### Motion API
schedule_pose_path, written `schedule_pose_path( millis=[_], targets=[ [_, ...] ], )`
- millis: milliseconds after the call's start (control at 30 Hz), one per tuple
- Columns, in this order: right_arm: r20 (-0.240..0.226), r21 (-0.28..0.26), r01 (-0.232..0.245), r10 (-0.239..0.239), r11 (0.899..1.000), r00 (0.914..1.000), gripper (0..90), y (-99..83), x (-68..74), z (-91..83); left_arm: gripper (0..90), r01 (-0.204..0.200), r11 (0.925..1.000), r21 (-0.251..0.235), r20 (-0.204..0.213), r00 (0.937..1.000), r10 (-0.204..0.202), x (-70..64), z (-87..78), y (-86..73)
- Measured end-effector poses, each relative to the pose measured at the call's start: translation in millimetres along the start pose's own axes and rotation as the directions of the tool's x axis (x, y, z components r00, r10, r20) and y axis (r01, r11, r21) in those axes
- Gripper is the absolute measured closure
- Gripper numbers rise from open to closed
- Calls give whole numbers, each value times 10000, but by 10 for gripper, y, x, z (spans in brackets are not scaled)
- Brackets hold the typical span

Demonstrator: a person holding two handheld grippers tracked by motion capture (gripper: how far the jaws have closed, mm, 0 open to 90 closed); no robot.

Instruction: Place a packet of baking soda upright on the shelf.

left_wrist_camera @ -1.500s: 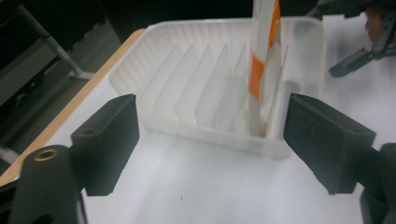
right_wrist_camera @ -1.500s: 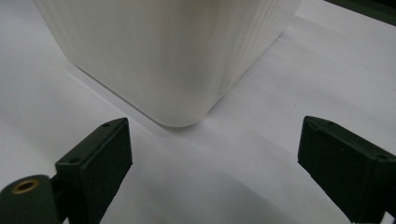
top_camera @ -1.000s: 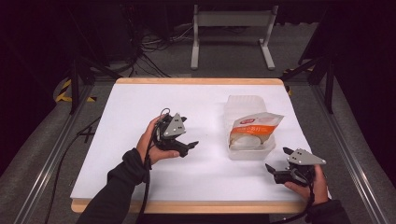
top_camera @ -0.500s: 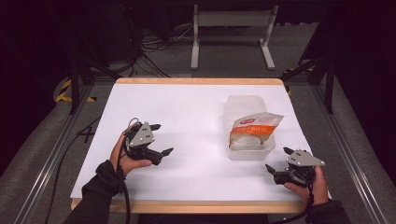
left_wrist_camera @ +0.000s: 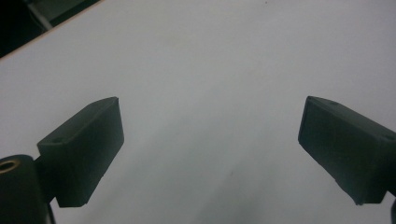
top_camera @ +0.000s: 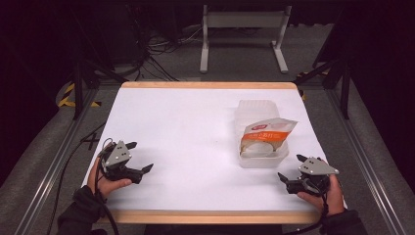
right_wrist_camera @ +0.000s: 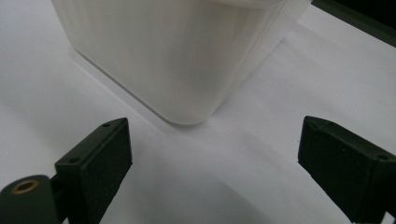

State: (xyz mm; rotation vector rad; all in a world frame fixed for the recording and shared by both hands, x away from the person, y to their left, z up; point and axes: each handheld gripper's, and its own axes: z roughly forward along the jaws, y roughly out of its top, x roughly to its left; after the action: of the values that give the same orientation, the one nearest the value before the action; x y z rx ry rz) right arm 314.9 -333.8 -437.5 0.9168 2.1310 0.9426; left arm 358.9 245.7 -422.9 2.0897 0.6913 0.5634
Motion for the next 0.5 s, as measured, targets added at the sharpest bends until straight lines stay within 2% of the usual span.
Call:
schedule_pose_path(
  millis=[133, 200, 267, 367, 500],
  targets=[
    [-6, -59, -136, 136, 9999, 9999, 106, -5, -21, -5, 72, 534, 9986, 60, -282, 9982, -532, 77, -109, -191],
    [-10, -99, -143, 143, 9998, 9999, 106, -8, -24, -8, 91, 901, 9959, -31, -242, 9956, -902, 103, -178, -296],
    [-45, -62, -149, 149, 9999, 9999, 105, -28, -23, -12, 86, 974, 9952, -49, -287, 9948, -975, 107, -207, -339],
    [-4, -103, -227, 227, 9997, 9997, 103, -34, -30, -18, 76, 1360, 9900, -365, -468, 9894, -1376, 108, -318, -467],
    [-20, -252, -293, 293, 9993, 9996, 96, -31, -40, -37, 67, 1901, 9784, -812, -721, 9779, -1960, 128, -446, -611]
  ],
)
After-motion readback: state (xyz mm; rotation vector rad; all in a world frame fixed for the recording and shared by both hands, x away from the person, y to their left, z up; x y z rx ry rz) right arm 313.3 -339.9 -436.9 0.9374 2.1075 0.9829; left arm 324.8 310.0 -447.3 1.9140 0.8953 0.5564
